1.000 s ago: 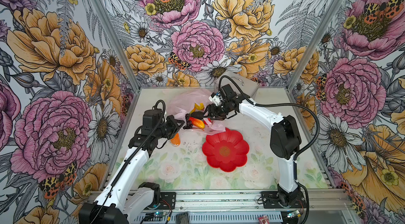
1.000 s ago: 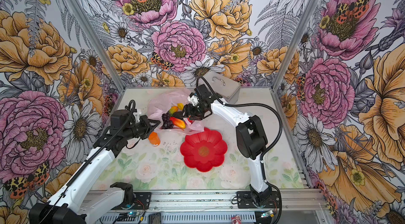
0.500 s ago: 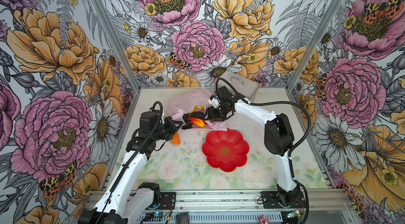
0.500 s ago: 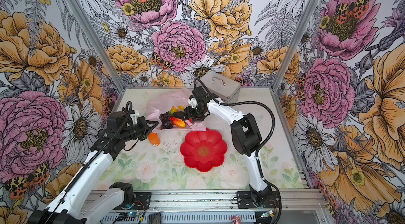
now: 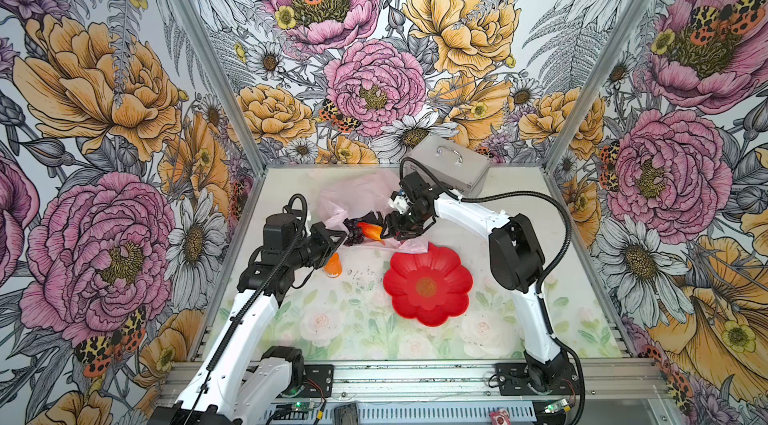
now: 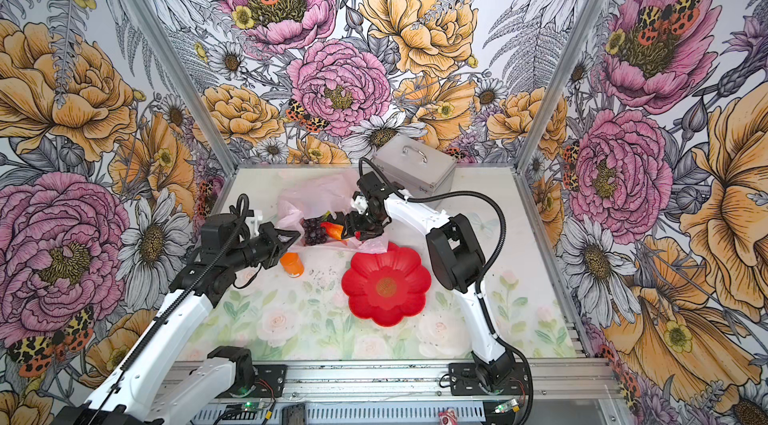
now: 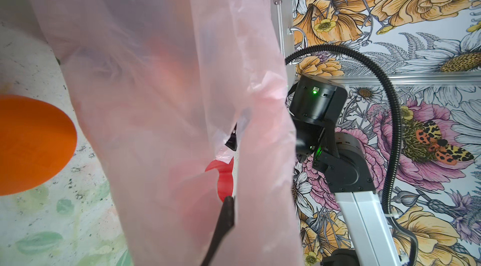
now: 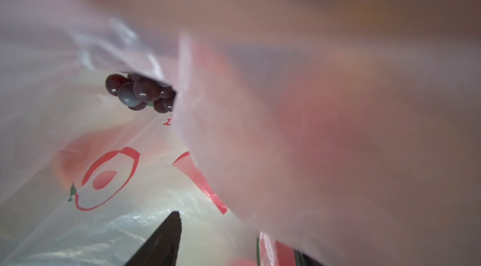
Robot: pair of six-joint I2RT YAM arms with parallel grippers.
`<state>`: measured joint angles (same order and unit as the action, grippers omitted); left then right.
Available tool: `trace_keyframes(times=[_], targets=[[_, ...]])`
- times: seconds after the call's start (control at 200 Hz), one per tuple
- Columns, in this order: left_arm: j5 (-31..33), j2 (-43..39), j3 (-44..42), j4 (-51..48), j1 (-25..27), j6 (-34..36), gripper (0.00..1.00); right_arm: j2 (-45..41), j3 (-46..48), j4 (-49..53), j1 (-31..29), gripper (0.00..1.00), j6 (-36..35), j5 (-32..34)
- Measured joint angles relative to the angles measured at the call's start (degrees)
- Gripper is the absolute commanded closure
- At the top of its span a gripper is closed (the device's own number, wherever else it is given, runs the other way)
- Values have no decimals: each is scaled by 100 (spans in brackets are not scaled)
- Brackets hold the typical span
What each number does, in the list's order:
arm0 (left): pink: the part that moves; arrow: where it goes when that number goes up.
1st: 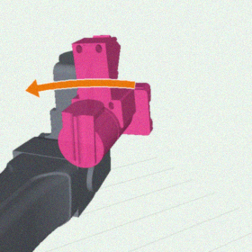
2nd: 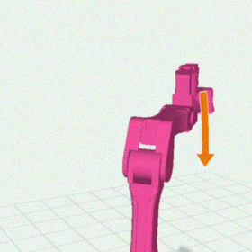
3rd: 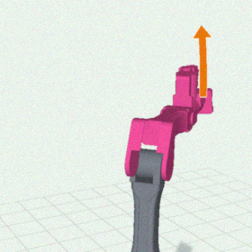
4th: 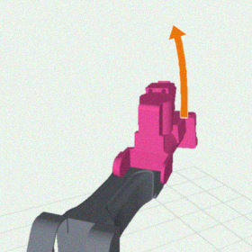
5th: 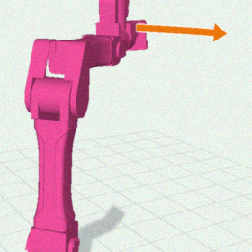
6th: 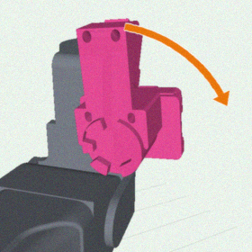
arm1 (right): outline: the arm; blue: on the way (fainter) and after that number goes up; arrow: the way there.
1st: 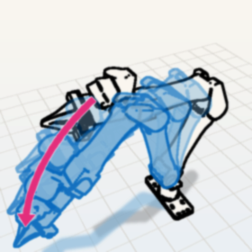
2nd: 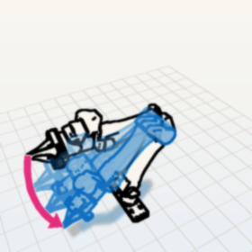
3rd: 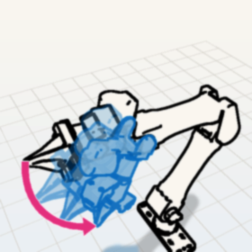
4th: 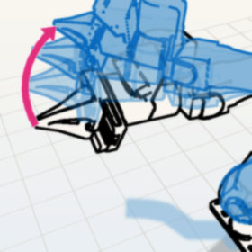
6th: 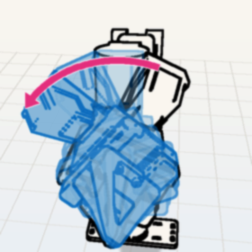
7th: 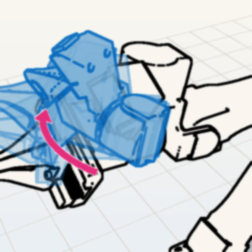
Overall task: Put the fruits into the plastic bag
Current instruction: 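Reach the right gripper back to the bag mouth beside the left gripper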
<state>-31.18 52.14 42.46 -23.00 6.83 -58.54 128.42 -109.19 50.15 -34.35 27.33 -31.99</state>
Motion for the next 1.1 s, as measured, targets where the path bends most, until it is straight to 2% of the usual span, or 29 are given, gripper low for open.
trace_keyframes(times=[0.16, 0.65, 0.875, 1.101], targets=[[2, 2, 0, 0, 0, 0, 100, 39, -31, 0, -37, 33, 20, -391], [2, 46, 0, 0, 0, 0, 100, -225, 181, -656, -120, 51, 555, -1906], [2, 50, 0, 2, 0, 0, 100, -439, 212, -986, -199, 61, 804, -2197], [2, 116, 0, 4, 0, 0, 100, -498, 212, -1235, -369, 63, 1014, -2365]])
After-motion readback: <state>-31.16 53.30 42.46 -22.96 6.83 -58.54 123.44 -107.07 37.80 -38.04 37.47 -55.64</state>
